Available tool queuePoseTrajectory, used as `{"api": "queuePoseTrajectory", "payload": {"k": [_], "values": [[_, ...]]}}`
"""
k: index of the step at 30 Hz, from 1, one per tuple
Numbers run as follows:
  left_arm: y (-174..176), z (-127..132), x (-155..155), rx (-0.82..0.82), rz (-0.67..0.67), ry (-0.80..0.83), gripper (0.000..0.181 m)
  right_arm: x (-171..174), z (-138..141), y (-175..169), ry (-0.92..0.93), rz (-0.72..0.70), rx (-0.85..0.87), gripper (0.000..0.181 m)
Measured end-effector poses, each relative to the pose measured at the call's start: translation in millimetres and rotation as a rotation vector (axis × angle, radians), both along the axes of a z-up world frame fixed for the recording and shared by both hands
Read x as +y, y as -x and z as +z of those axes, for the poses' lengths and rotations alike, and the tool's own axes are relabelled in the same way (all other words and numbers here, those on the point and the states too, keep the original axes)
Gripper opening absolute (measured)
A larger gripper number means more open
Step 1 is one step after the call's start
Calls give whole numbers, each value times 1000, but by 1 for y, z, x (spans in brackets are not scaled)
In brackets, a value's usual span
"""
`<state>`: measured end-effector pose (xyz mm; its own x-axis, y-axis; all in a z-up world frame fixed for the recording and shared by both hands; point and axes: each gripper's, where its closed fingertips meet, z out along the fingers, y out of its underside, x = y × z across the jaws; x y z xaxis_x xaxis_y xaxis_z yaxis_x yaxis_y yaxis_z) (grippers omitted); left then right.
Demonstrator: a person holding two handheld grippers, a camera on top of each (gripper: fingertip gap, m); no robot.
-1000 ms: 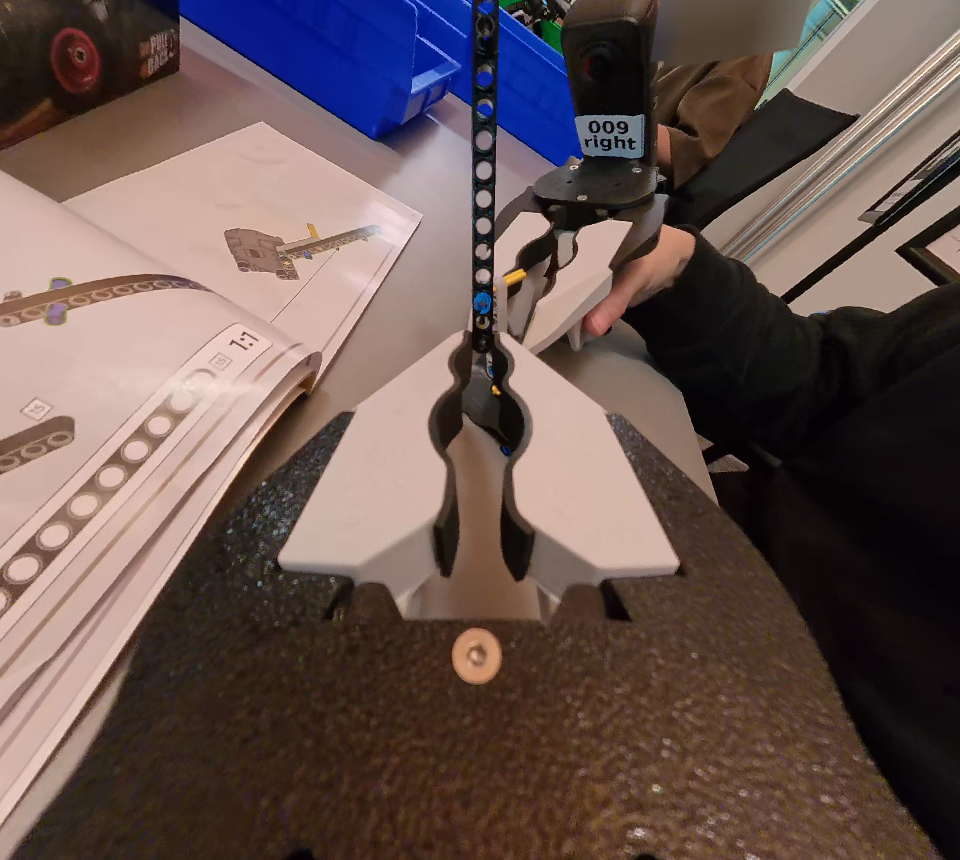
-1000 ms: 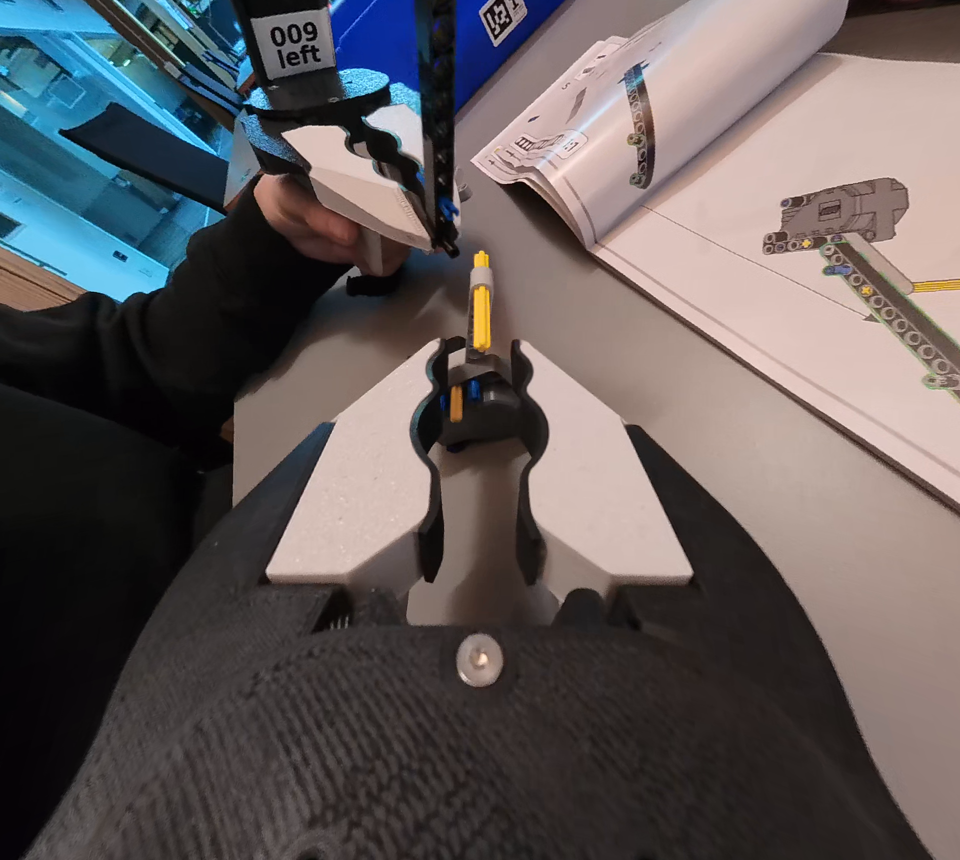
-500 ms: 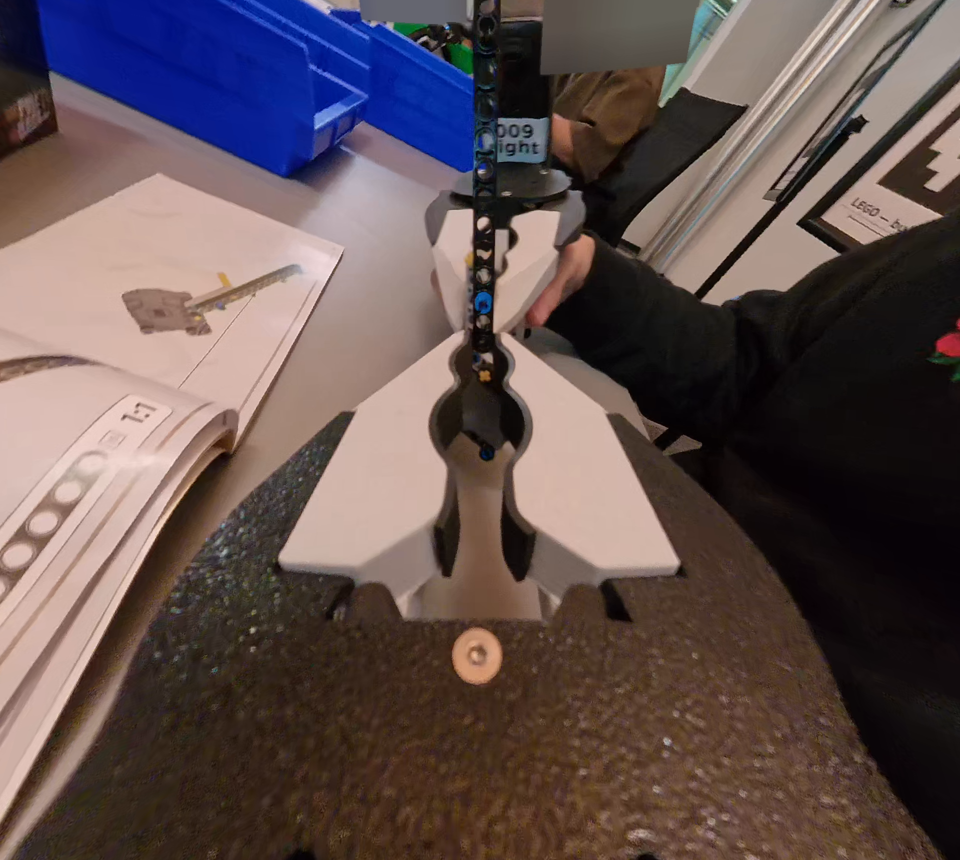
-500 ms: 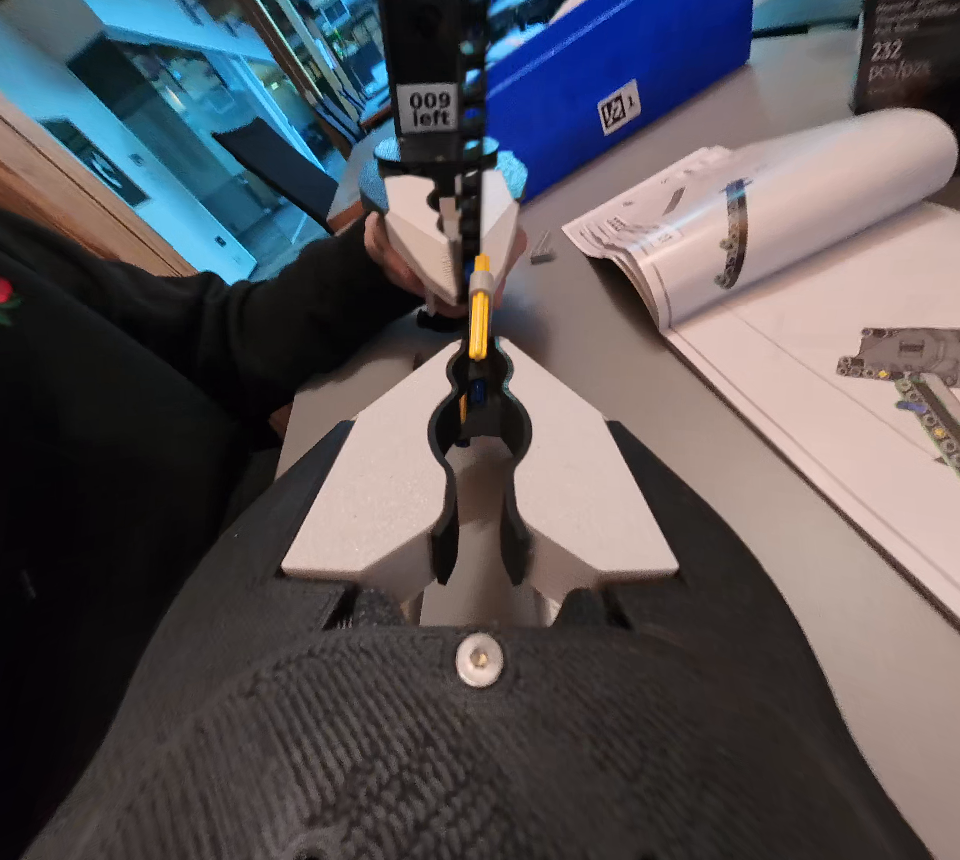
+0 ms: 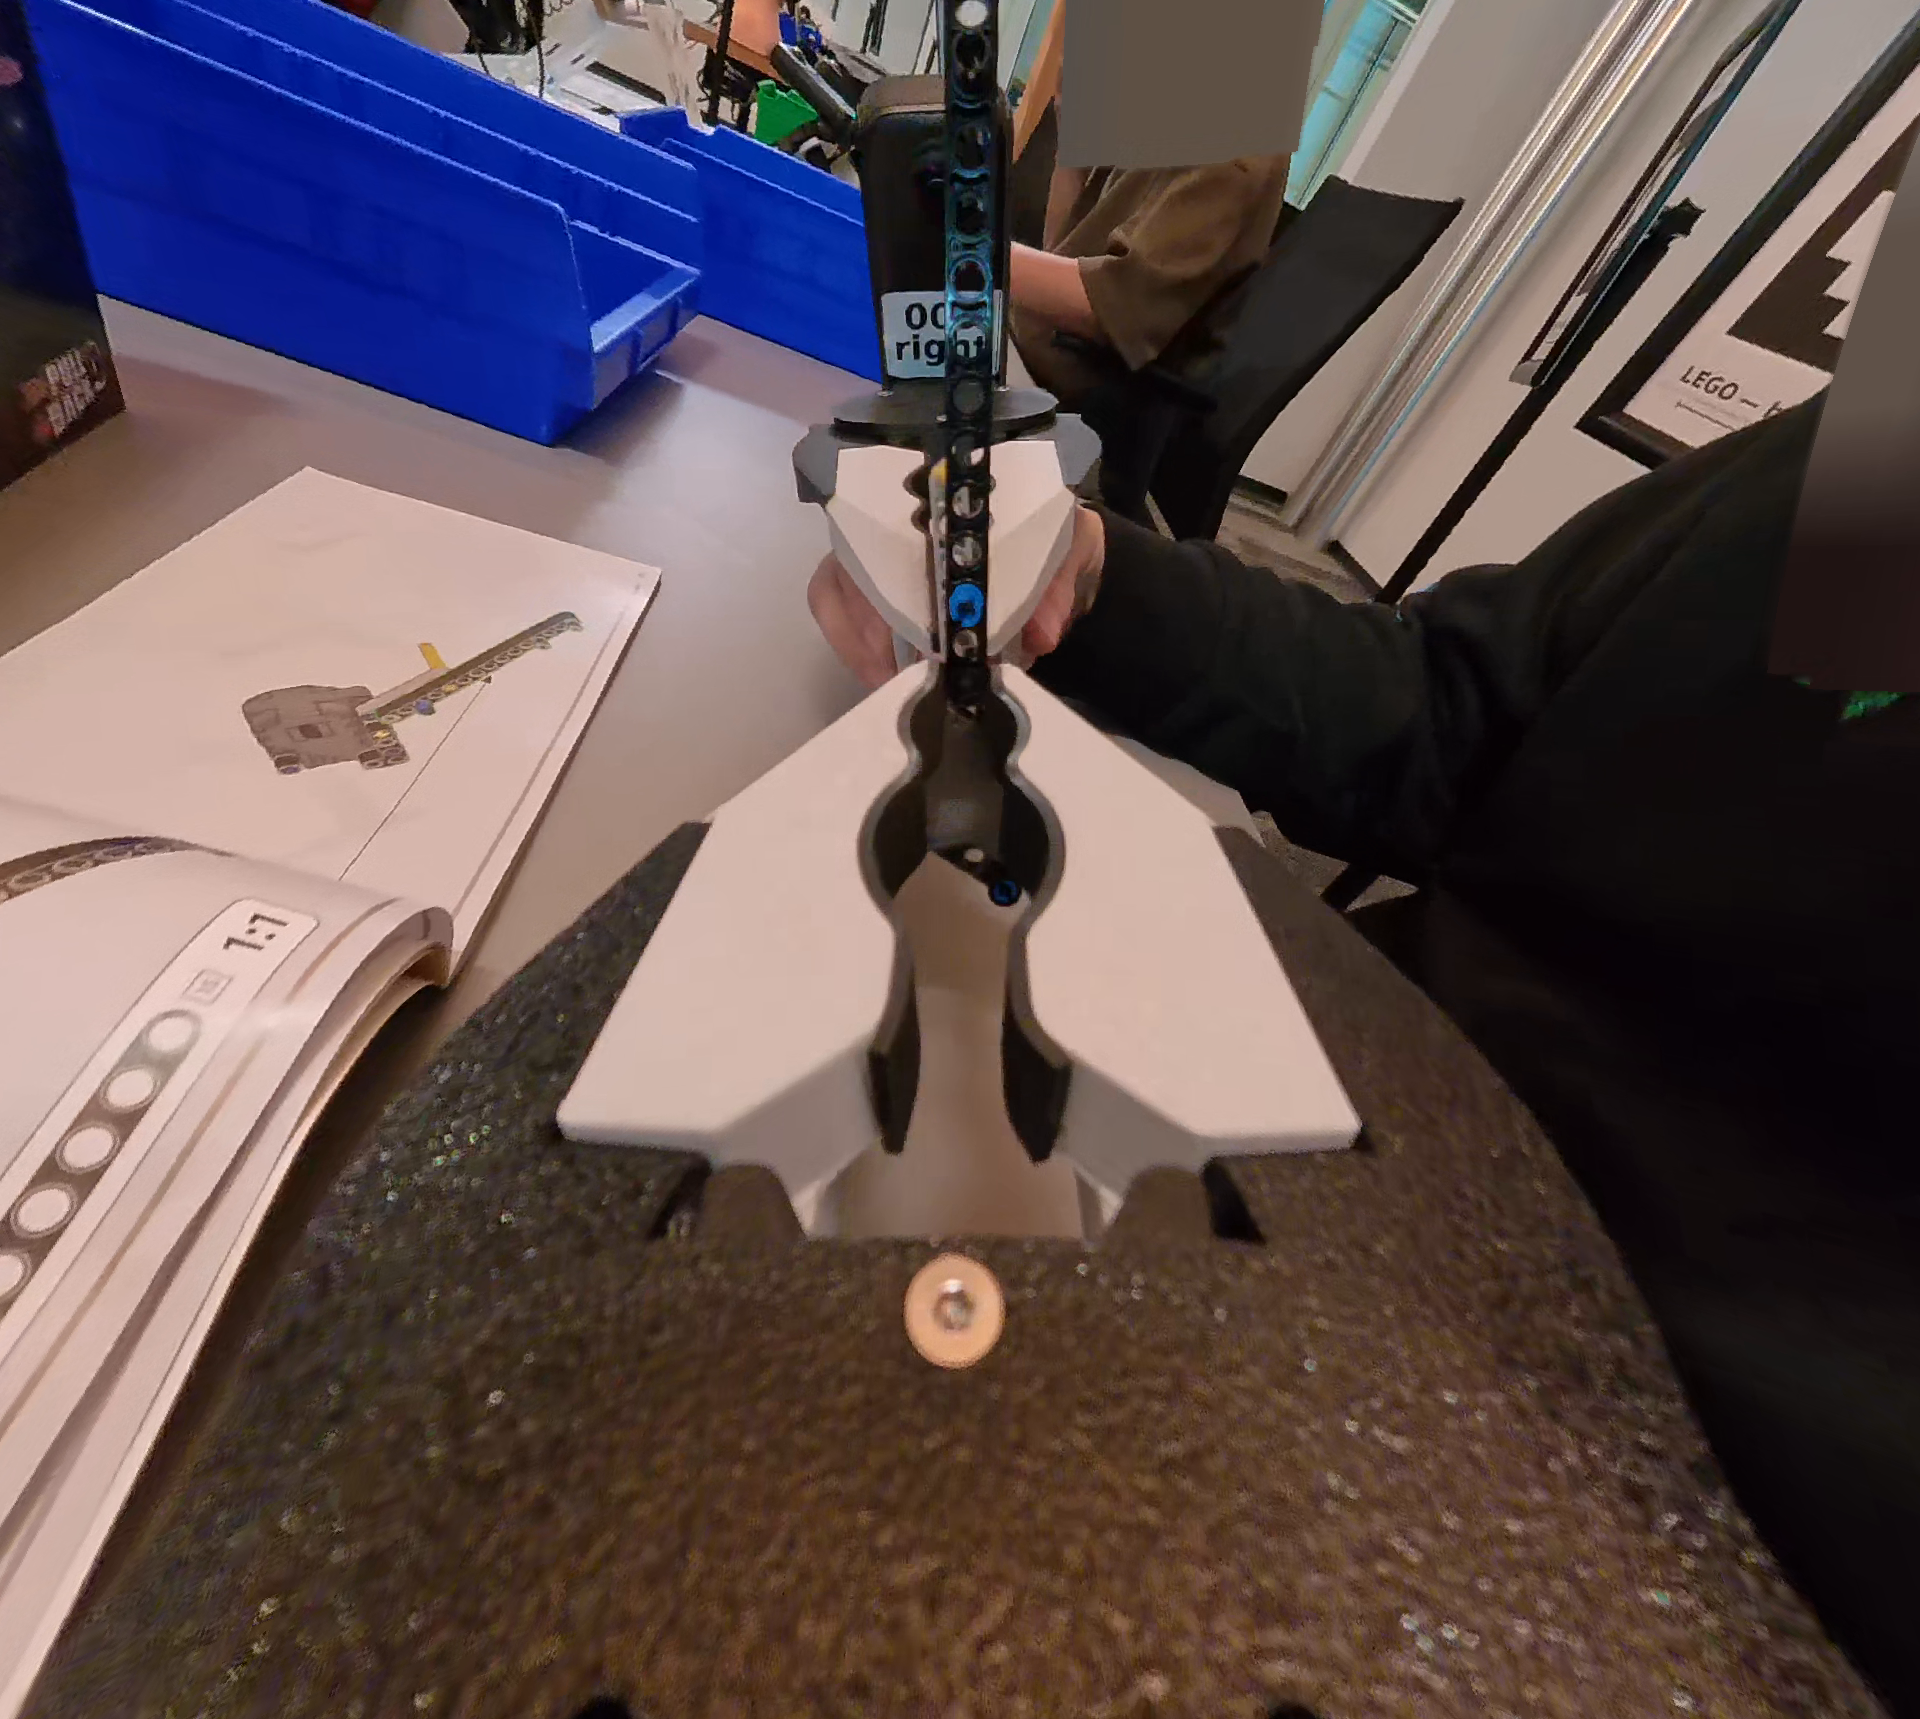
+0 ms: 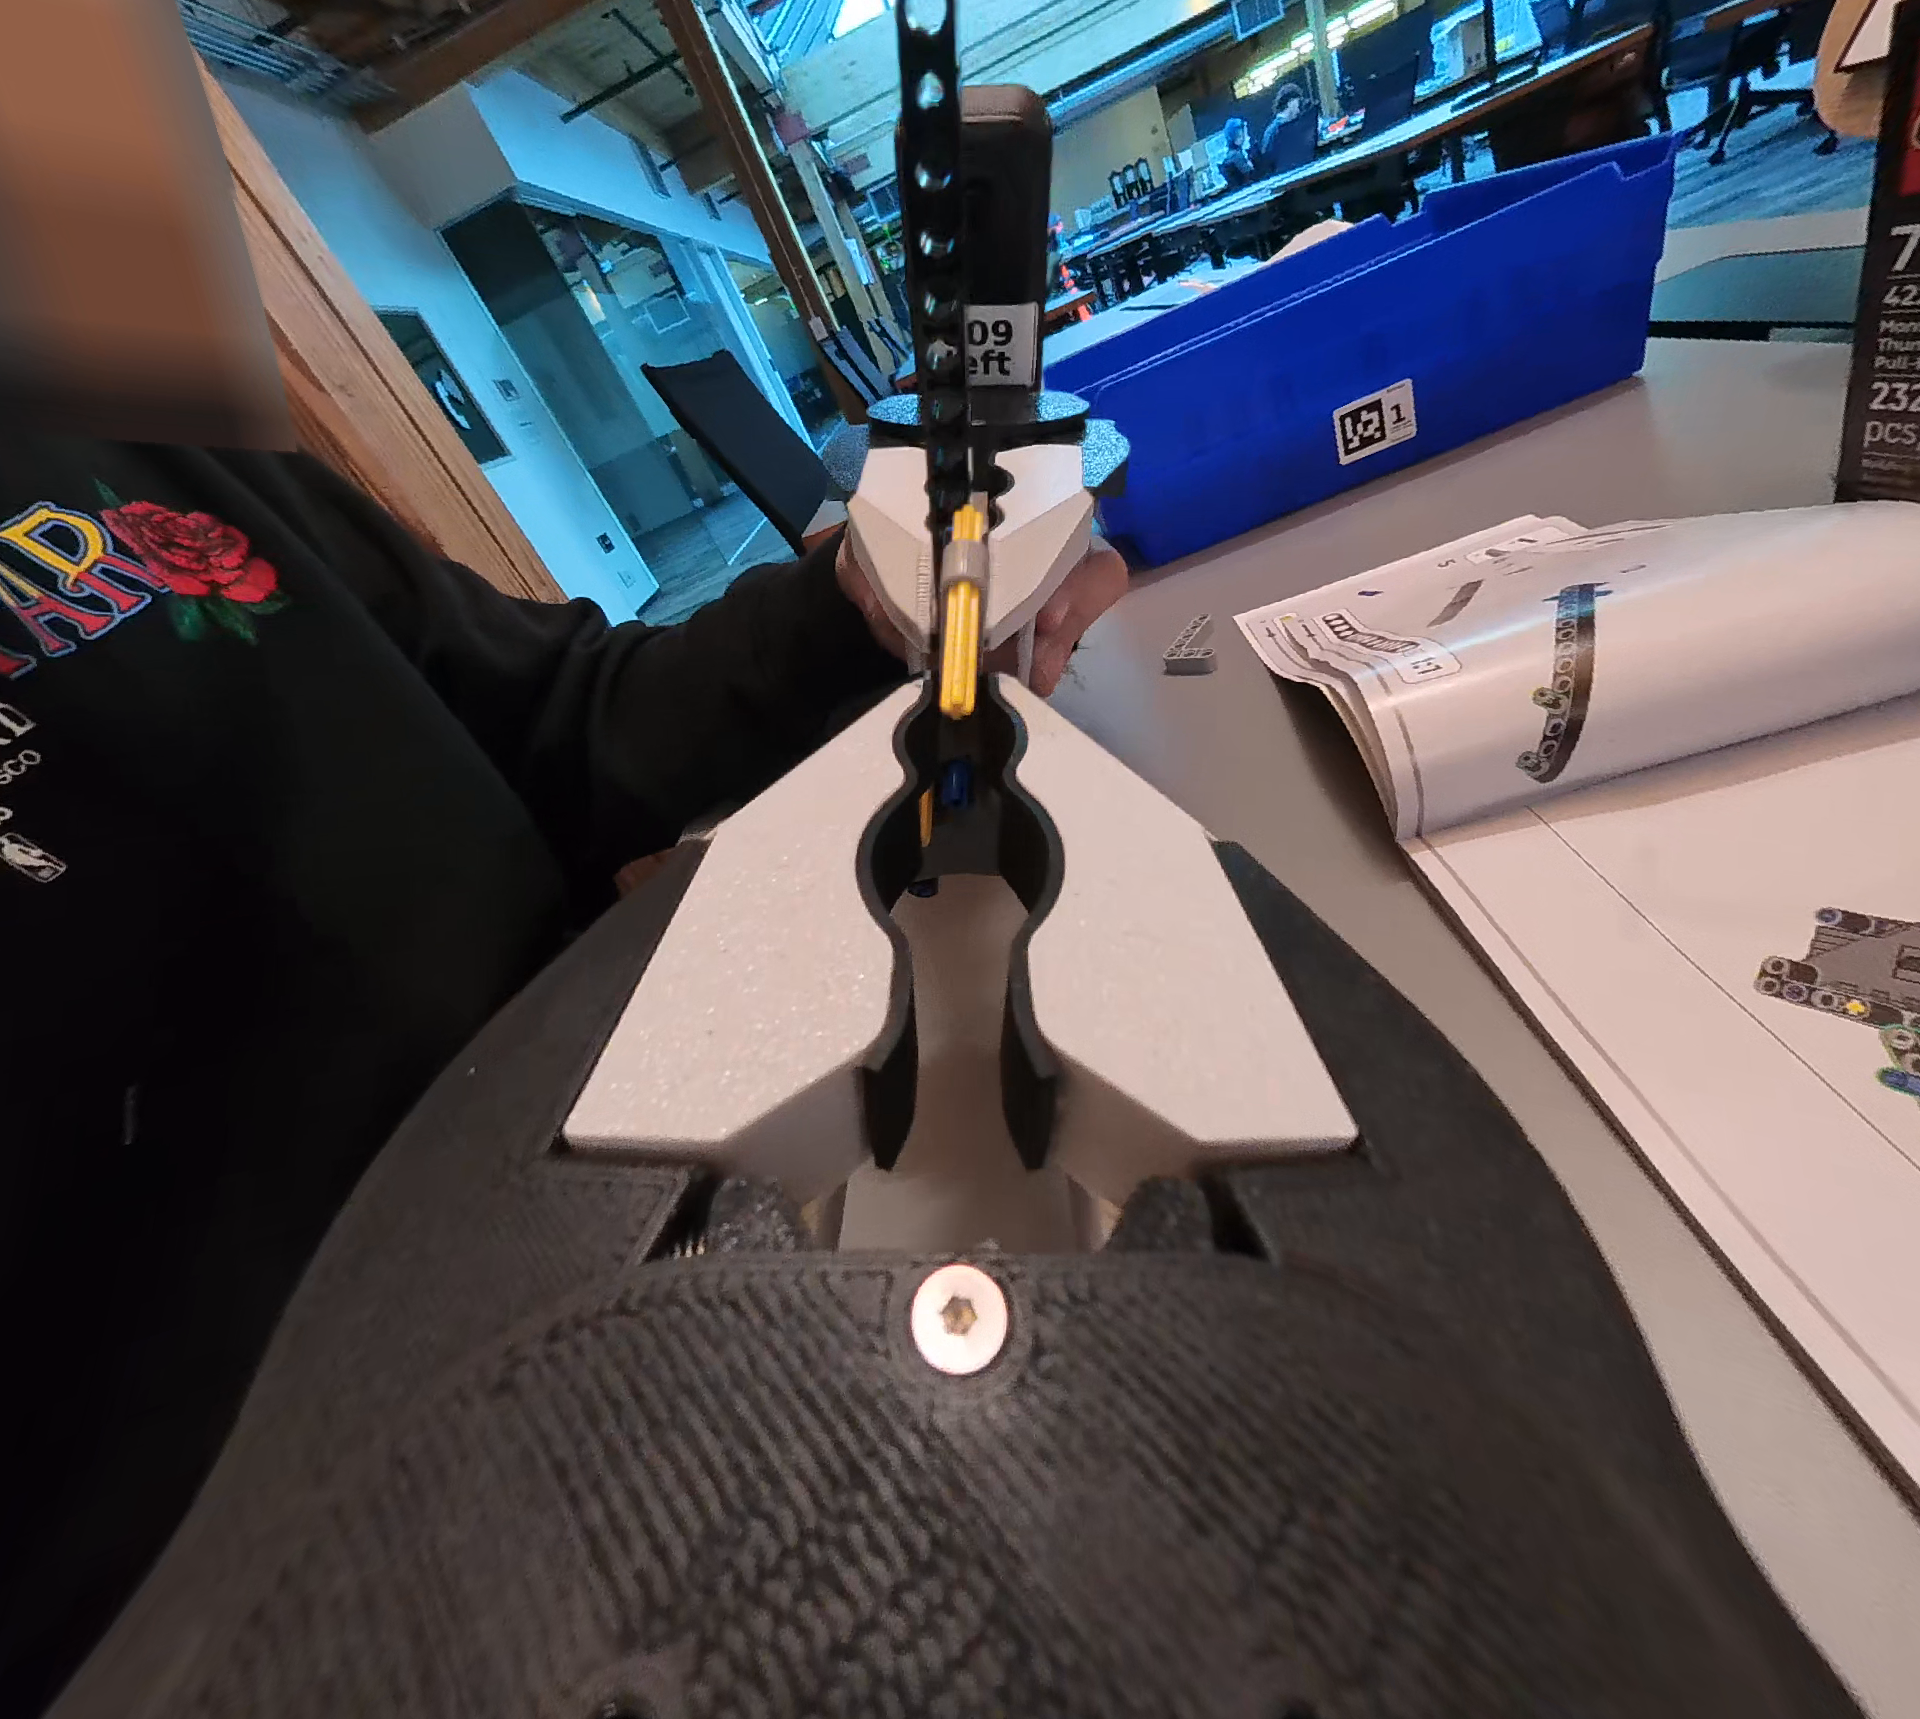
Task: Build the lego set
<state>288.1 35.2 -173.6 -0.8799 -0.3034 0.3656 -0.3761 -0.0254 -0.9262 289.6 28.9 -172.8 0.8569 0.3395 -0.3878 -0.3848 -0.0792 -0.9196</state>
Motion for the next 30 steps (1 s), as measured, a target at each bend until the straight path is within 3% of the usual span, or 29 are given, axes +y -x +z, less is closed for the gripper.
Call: {"api": "queuePoseTrajectory", "payload": {"k": [14,30], "values": [[-2,-4,-1,51,-6,21,5,4,-4,1,29,-11,-29,5],[-2,-11,-1,64,15,-75,5,8,-9,0,70,-24,-47,5]]}}
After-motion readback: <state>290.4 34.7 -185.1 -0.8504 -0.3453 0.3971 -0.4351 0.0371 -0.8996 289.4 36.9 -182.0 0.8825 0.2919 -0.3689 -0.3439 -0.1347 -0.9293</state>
